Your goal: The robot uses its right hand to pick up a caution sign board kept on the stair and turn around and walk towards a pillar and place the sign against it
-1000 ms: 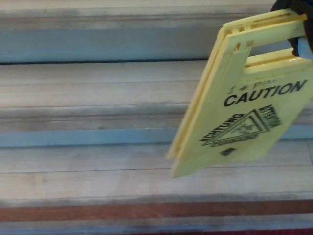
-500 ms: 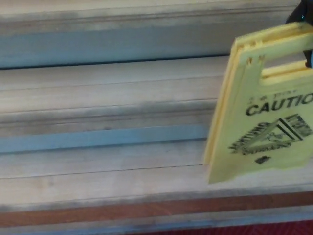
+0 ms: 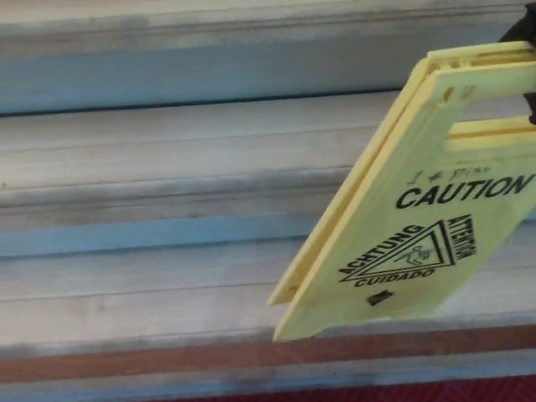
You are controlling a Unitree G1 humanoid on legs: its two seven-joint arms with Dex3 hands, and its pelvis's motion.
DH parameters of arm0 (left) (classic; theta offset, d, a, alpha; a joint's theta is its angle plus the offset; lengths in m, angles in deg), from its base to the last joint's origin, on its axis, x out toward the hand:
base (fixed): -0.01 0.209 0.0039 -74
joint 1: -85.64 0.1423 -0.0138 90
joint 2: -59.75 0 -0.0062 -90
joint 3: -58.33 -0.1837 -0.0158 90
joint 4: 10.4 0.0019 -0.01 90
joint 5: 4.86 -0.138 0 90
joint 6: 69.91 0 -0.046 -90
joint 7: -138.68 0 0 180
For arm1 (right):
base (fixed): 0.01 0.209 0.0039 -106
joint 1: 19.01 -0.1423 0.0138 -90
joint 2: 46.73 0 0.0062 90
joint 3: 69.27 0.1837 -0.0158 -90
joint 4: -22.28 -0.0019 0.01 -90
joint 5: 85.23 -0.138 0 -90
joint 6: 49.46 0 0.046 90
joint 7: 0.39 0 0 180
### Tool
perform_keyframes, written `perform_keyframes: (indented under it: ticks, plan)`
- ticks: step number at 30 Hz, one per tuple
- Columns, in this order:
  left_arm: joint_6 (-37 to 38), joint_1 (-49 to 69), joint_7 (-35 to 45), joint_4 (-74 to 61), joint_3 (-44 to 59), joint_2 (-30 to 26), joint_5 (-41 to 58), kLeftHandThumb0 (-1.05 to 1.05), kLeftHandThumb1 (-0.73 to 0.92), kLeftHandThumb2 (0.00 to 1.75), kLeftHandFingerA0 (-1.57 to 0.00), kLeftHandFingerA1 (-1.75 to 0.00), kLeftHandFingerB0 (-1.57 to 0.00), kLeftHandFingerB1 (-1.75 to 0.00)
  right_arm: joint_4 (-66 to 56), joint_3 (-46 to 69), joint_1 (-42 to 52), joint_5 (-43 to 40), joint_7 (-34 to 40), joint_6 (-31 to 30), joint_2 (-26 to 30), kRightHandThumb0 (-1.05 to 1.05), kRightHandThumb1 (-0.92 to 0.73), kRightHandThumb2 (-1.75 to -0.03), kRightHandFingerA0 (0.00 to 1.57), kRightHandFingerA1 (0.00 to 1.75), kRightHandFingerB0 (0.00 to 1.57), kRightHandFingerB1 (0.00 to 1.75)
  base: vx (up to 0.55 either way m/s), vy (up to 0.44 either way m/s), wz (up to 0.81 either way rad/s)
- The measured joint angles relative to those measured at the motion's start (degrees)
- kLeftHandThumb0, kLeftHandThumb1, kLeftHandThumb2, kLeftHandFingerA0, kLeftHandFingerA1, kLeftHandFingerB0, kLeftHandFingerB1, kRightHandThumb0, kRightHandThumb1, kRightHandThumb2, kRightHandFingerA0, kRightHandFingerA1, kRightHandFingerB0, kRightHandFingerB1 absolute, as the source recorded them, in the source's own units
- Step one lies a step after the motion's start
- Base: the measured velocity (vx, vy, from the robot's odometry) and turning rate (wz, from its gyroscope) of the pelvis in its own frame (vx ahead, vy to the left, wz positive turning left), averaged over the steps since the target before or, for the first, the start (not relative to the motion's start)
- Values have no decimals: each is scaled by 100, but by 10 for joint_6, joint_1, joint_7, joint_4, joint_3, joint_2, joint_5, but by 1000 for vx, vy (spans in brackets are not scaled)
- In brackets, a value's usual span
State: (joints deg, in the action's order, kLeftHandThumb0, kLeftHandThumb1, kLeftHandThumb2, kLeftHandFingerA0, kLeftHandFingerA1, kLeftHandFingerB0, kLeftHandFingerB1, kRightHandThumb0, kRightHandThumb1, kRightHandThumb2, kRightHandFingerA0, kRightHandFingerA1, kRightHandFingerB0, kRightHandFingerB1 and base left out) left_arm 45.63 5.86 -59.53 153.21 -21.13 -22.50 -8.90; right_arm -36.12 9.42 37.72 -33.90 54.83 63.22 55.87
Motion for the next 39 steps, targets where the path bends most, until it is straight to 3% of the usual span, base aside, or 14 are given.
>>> perform_keyframes:
  ticks: [1, 2, 8, 9, 10, 21, 24, 29, 35, 39]
  plan:
    - [0, 0, 0, -2, -2, 0, -1, 3, 51, 96, -101, -90, -94, -68, 0, 2, 2, 0, 0, 0, 2, -6, -43, -117, 105, 157, 95, 128, 0, 0, 0]
    - [0, 2, -1, -6, -5, 1, -2, -3, 57, 86, -100, -93, -93, -68, 0, 6, 7, 0, 0, 0, 6, -6, -43, -117, 104, 155, 97, 127, -40, 89, -10]
    - [1, 1, 1, 2, 2, -8, 0, 5, 54, 93, -102, -92, -93, -65, 1, 10, 22, 4, 2, -1, 9, -5, -41, -122, 107, 157, 98, 125, -50, 99, -1]
    - [1, 1, 1, 3, 4, -12, 1, 2, 57, 87, -103, -87, -94, -65, 1, 12, 22, 4, 4, 0, 10, -7, -47, -115, 127, 132, 103, 112, 0, 0, 0]
    - [1, 1, 1, 4, 6, -14, 2, 3, 52, 94, -101, -88, -92, -66, -1, 14, 22, 4, 5, 0, 10, -7, -40, -119, 112, 155, 100, 123, 0, 0, 0]
    - [-1, -1, 3, 4, 4, 2, 2, -7, 63, 74, -100, -86, -90, -63, -28, 35, 62, -6, -1, 13, 11, -6, -43, -115, 109, 156, 97, 124, -43, -4, 10]
    - [-1, -2, 3, 4, 4, 4, 2, 0, 59, 86, -99, -93, -91, -67, -31, 43, 69, -9, -1, 13, 16, -5, -43, -116, 109, 155, 97, 124, -56, 34, -4]
    - [-2, 1, 6, 4, 11, 9, 4, -1, 60, 77, -102, -88, -90, -65, -31, 49, 85, -9, -2, 12, 22, -6, -43, -116, 107, 155, 98, 125, -91, 90, -6]
    - [-2, 8, 5, 5, 13, -5, 5, 2, 59, 84, -100, -86, -91, -64, -35, 54, 91, -8, 0, 16, 27, -6, -42, -118, 111, 155, 102, 121, -72, 42, -7]
    - [-2, 10, 5, 6, 13, -4, 5, 0, 58, 85, -101, -89, -92, -65, -37, 58, 111, -8, 6, 29, 27, -2, -39, -125, 104, 158, 99, 125, 0, 0, 3]
